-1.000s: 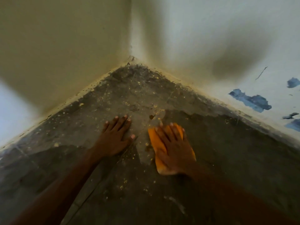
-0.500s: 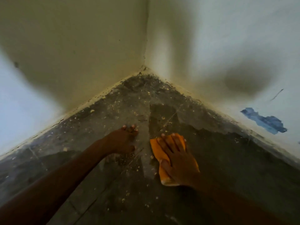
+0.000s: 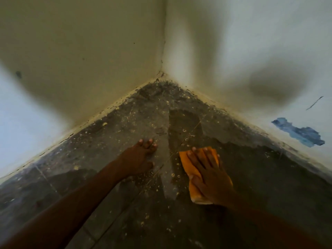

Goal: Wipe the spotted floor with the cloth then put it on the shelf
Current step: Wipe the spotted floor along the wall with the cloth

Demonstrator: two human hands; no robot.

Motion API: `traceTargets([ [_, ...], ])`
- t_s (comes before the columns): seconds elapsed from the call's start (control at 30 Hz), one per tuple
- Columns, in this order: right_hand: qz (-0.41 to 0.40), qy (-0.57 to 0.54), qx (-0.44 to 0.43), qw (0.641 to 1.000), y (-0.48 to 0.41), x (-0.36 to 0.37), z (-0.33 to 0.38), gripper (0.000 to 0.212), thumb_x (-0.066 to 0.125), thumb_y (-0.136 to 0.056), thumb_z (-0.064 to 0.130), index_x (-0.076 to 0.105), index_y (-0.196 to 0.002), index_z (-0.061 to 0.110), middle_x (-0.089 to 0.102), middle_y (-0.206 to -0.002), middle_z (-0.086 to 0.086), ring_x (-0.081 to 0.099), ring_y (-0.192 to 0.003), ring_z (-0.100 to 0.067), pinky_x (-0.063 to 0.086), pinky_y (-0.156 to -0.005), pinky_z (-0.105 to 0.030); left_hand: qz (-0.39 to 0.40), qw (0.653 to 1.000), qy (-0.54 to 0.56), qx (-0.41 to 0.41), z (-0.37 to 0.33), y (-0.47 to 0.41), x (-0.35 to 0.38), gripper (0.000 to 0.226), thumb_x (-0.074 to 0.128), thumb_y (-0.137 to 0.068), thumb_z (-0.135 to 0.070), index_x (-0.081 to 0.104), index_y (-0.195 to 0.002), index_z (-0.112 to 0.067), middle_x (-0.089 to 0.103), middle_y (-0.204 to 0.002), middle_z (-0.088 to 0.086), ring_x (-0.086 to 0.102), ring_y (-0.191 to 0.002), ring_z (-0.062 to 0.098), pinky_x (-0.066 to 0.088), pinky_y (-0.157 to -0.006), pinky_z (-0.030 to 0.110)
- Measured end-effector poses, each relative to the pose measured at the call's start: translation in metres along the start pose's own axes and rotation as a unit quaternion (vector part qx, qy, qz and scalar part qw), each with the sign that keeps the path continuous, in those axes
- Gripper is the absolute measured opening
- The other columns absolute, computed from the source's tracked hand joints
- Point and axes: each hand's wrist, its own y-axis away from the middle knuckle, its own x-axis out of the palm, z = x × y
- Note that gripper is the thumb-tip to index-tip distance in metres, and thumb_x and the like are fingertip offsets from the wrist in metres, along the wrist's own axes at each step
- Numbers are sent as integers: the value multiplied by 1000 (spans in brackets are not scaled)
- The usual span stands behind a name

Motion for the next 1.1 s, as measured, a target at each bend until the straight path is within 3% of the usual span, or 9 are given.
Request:
traceTargets([
  [0.1, -9, 61, 14, 998, -70, 2, -5, 83, 25, -91, 69, -7, -157, 32, -10, -167, 1, -9, -152, -34, 7, -117, -65, -16, 1000, 0, 3, -4, 1, 3, 73, 42, -97, -42, -3, -152, -26, -12, -161, 1, -7, -148, 32, 15, -117, 48],
  [0.2, -43, -18, 55, 997, -168, -13, 27, 66, 27, -99, 58, 12, -157, 31, 7, -167, 0, 1, -152, -36, 5, -118, -65, -34, 999, 3, -4, -6, 3, 10, 67, 39, -99, -35, -2, -152, -26, -10, -161, 2, -6, -148, 32, 13, -118, 49],
  [0.3, -50, -72, 60, 994, -214, -24, 59, 60, 27, -102, 52, 15, -157, 30, 12, -166, -1, 1, -152, -34, -3, -118, -64, -33, 999, 4, -22, -2, -5, 8, 61, 35, -101, -30, 2, -152, -28, -6, -162, 1, 0, -148, 33, 23, -117, 50],
  [0.43, -26, -78, 23, 996, -171, -25, 21, 60, 28, -103, 53, 11, -157, 34, 3, -167, 5, -5, -153, -25, -8, -120, -58, -36, 999, -13, -38, -13, -2, 2, 59, 31, -102, -31, 3, -153, -24, -3, -162, 3, 5, -148, 33, 29, -115, 48],
  [0.67, -20, -32, 170, 985, -12, -11, -133, 74, 11, -96, 66, -6, -157, 28, -12, -165, 3, -11, -153, -26, 1, -121, -61, -74, 996, 9, -52, -28, 2, 9, 65, 36, -99, -39, 8, -153, -14, 2, -161, 12, 8, -146, 38, 22, -117, 45],
  [0.77, -13, -42, 252, 967, 3, -2, -148, 79, 5, -91, 71, -12, -156, 30, -10, -165, -2, -10, -153, -31, 0, -120, -64, -104, 991, 53, -72, -41, 5, 20, 74, 40, -97, -46, 5, -153, -13, -1, -161, 11, 1, -146, 40, 13, -118, 47],
  [0.83, -24, -36, 285, 958, -18, -8, -135, 81, 15, -92, 71, -11, -156, 29, -6, -166, -7, -6, -151, -39, -6, -117, -68, -111, 990, 56, -72, -45, 5, 20, 76, 40, -96, -48, 2, -153, -13, -4, -161, 10, -2, -146, 40, 8, -118, 47],
  [0.93, -41, -21, 262, 964, -103, -20, -108, 73, 24, -99, 60, -3, -158, 27, -2, -166, -8, -4, -151, -40, -16, -113, -66, -107, 991, 53, -67, -43, 3, 22, 75, 38, -97, -46, -1, -152, -13, -7, -161, 10, -4, -146, 40, 6, -118, 47],
  [1.1, -60, -92, 145, 983, -200, -16, -11, 61, 29, -102, 50, 13, -158, 32, 9, -167, -2, 2, -152, -34, 1, -119, -63, -66, 996, 6, -53, -34, -2, 6, 61, 31, -102, -27, 2, -153, -11, -4, -161, 13, 4, -146, 39, 11, -117, 45],
])
